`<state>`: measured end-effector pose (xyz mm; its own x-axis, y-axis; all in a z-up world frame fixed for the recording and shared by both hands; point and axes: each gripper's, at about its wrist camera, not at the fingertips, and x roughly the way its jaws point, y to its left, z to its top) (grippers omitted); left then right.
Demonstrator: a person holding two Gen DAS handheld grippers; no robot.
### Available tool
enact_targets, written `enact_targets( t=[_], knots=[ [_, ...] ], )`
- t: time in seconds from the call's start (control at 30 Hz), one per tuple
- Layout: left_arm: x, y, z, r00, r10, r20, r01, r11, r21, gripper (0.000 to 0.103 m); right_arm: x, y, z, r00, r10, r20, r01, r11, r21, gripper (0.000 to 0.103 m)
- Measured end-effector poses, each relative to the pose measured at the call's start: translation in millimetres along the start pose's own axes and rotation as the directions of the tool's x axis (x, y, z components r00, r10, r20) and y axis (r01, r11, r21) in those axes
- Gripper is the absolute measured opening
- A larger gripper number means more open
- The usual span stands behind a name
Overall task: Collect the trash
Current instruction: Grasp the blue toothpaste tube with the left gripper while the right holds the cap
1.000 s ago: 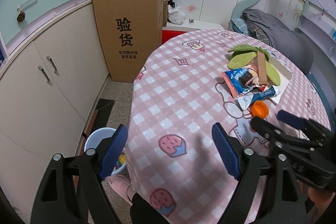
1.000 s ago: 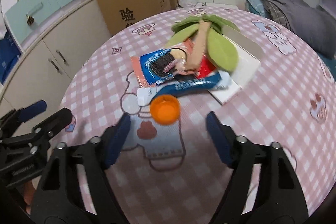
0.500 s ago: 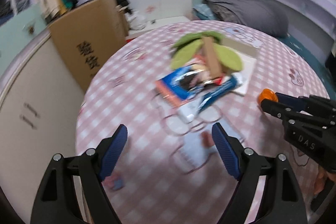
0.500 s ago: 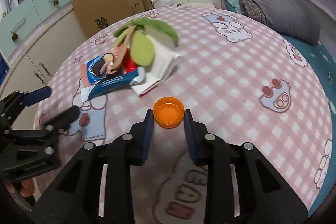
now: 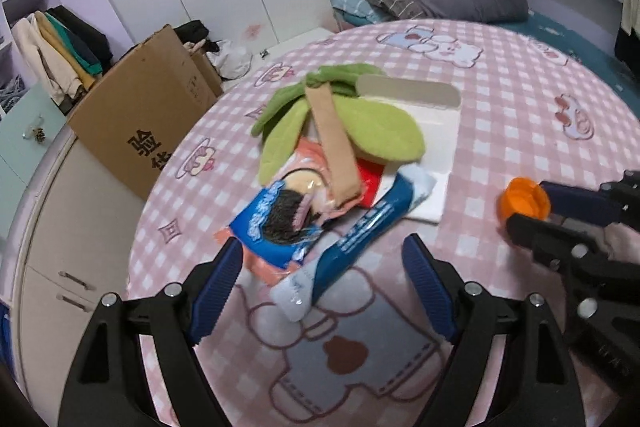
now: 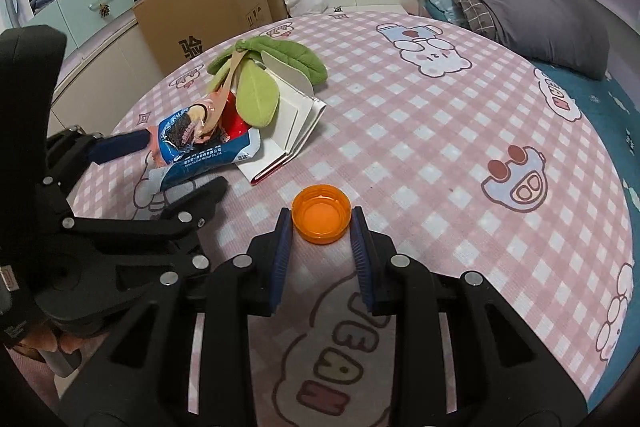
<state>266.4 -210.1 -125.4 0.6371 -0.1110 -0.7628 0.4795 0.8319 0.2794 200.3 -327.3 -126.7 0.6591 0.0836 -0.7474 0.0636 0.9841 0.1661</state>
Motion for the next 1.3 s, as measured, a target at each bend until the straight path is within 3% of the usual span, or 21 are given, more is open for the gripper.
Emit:
enact_targets(
  t=[0.13, 0.2, 0.3, 0.6, 0.9, 1.1, 1.3],
  knots=[
    [0, 4, 0, 0.996, -0.086, -0.012, 0.085, 0.996, -0.041, 0.055, 0, 1, 0, 1.000, -0.010, -0.002, 0.010, 1.000, -0.010, 0.029],
    [-2, 3, -3, 0.990, -0.137, -0.019, 0.136, 0.989, -0.058, 0.024, 1, 0, 1, 1.000, -0.006, -0.002, 0.006, 1.000, -0.008, 0.029],
    [-3, 3, -6, 0.988, -0.153, -0.026, 0.151, 0.985, -0.087, 0.014, 1, 1, 1, 1.000, -0.008, -0.002, 0.008, 1.000, -0.009, 0.029],
    [-25, 13, -24, 0.988, -0.156, 0.017, 0.156, 0.969, -0.193, 0.010, -9, 10, -10, 1.000, 0.009, 0.005, -0.009, 1.000, -0.013, 0.029],
    [-70, 34, -51, 0.984, -0.138, 0.111, 0.162, 0.956, -0.245, 0.010, -42, 53, -19, 0.992, 0.117, 0.045, -0.116, 0.993, -0.036, 0.029],
    [-102, 74, -69, 0.978, -0.100, 0.185, 0.160, 0.924, -0.346, 0.010, -59, 94, -15, 0.981, 0.184, 0.058, -0.179, 0.980, -0.082, 0.029],
    [-116, 111, -90, 0.981, -0.022, 0.191, 0.106, 0.890, -0.444, 0.010, -57, 140, -14, 0.972, 0.228, 0.052, -0.220, 0.967, -0.129, 0.029]
  ],
)
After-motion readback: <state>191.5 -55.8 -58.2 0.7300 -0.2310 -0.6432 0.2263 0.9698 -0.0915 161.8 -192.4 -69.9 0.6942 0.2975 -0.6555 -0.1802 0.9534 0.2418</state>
